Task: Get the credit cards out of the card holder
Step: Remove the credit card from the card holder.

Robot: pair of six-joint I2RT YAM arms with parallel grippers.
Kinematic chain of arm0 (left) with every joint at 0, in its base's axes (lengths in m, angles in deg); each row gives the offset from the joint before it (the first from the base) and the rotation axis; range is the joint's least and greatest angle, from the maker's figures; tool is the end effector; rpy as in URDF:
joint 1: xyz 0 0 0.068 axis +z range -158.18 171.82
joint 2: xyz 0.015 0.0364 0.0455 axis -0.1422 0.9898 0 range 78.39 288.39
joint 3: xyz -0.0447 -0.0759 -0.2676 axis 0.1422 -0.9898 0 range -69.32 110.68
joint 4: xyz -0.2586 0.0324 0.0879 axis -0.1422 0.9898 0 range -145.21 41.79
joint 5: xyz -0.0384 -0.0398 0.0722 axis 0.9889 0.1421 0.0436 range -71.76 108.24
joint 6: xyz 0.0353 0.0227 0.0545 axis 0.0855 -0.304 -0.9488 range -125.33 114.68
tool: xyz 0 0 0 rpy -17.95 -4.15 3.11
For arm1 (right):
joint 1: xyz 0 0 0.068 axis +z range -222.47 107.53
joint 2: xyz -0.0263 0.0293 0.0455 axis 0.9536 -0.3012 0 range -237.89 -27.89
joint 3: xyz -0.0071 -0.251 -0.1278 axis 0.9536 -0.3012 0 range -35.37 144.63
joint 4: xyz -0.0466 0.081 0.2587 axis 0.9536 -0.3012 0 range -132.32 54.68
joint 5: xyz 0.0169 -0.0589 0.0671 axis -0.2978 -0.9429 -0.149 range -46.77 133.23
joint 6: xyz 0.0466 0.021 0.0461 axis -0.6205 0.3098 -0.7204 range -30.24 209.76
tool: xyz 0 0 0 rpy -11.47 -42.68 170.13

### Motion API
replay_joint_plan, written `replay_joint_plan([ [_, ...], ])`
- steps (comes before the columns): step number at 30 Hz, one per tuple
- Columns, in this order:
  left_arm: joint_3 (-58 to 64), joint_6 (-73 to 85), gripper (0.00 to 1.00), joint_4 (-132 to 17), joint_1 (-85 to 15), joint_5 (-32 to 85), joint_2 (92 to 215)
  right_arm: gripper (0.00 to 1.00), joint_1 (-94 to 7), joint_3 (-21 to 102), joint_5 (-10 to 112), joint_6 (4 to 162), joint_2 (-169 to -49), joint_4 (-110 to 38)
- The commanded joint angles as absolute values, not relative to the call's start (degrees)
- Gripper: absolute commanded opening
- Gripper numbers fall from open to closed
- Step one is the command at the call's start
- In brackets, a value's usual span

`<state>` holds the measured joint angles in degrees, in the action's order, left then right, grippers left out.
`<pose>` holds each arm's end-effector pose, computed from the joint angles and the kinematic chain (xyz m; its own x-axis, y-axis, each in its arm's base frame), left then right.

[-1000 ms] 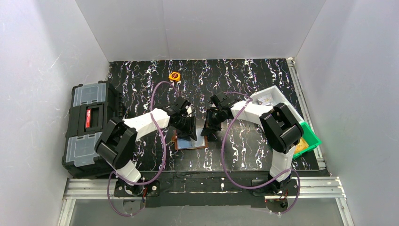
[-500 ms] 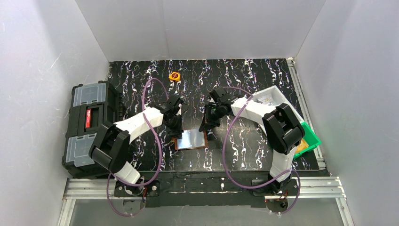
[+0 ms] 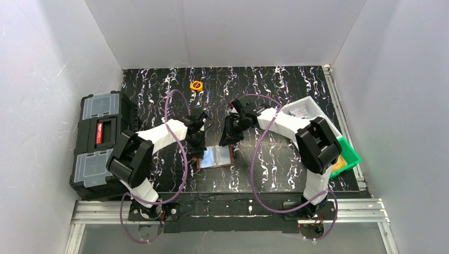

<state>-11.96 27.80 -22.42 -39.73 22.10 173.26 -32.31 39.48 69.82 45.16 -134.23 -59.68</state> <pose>0.2786 -0.1754 0.1534 -0.9678 -0.0454 -0.2477 0.0151 0.9713 -0.2372 0.3040 0.2892 0.1889 -0.9901 -0.0139 -0.1394 -0.1031 0.7461 0.6578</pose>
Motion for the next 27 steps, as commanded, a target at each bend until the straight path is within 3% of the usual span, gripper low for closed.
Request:
replay_joint_plan([
  [1, -13.55, 27.76, 0.0, -22.76, -39.46, 22.03, 173.94, 0.27, -32.3, 37.32, 65.37, 46.97, -132.6, -62.09],
  [10, -14.39, 28.75, 0.0, -24.89, -39.46, 24.47, 175.0, 0.23, -31.92, 34.2, 62.56, 47.22, -134.38, -61.52],
  [27, -15.32, 28.63, 0.0, -25.25, -39.46, 24.97, 175.06, 0.21, -28.35, 40.07, 60.47, 47.01, -141.78, -63.84],
])
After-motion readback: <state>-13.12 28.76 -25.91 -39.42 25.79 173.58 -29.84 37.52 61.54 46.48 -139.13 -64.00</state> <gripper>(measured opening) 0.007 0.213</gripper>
